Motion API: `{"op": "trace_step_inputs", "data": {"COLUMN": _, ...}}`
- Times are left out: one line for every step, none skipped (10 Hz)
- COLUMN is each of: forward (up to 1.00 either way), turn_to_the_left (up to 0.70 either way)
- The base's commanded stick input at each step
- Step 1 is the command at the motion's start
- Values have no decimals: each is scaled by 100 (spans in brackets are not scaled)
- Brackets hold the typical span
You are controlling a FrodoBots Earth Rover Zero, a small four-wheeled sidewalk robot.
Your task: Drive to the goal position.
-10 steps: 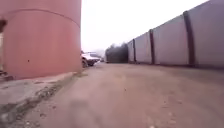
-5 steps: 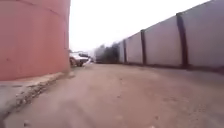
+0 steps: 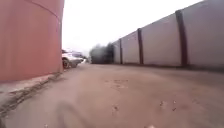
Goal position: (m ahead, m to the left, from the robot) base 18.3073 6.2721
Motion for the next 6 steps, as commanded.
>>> {"op": "trace_step_inputs", "data": {"forward": 70, "turn_to_the_left": 0}}
{"op": "trace_step_inputs", "data": {"forward": 70, "turn_to_the_left": 0}}
{"op": "trace_step_inputs", "data": {"forward": 70, "turn_to_the_left": 0}}
{"op": "trace_step_inputs", "data": {"forward": 70, "turn_to_the_left": 0}}
{"op": "trace_step_inputs", "data": {"forward": 70, "turn_to_the_left": 0}}
{"op": "trace_step_inputs", "data": {"forward": 70, "turn_to_the_left": 0}}
